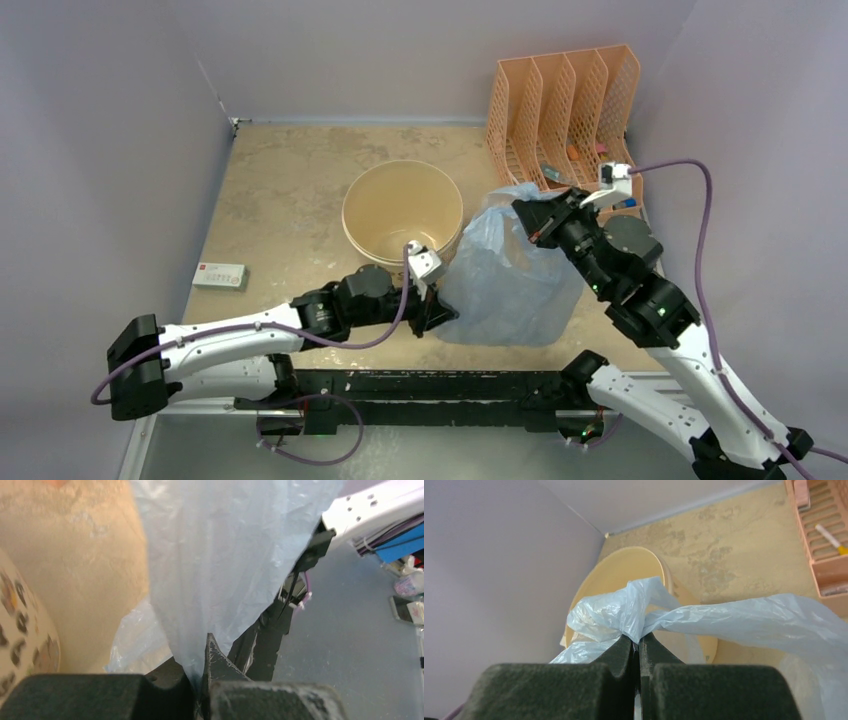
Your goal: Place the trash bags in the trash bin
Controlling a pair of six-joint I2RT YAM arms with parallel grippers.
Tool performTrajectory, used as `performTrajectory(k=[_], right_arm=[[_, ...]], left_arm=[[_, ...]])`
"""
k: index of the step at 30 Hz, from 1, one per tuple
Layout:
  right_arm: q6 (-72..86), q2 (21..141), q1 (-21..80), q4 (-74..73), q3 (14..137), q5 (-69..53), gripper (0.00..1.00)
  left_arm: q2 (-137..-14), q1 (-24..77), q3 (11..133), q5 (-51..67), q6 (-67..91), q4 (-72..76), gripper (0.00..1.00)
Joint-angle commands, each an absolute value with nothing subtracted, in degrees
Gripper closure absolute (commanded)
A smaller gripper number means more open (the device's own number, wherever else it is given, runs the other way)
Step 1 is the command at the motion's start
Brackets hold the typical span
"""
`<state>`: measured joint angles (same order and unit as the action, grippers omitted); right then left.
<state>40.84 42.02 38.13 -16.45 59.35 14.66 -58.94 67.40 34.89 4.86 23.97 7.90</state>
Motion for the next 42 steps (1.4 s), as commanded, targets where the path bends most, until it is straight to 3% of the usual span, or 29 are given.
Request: performTrajectory(k=[1, 10, 18, 34, 42], right_arm=[[37.2, 40.3, 38.1, -15.0, 65.6, 19.6, 1.00], [34.7, 36.7, 38.0, -15.1, 70.2, 21.9, 1.00], [33.8, 34.5, 38.0, -11.8, 69.3, 14.8, 1.00], [35.4, 35.9, 38.1, -6.3, 64.9, 9.5, 1.00], [37.4, 40.0, 38.0, -0.3, 63.5, 5.2, 1.00]], left_arm=[[-62.9, 62.3, 45.1, 16.1, 19.5, 5.6, 1.00], [-78.2, 52.6, 71.2, 32.3, 11.0, 1.3, 1.00], [-85.8, 46.8, 86.9, 35.7, 5.9, 1.1, 1.00], [-74.9, 45.9, 93.7, 18.6, -9.0, -4.6, 1.00], [-69.3, 45.9, 92.7, 18.9, -9.3, -8.8, 1.00]])
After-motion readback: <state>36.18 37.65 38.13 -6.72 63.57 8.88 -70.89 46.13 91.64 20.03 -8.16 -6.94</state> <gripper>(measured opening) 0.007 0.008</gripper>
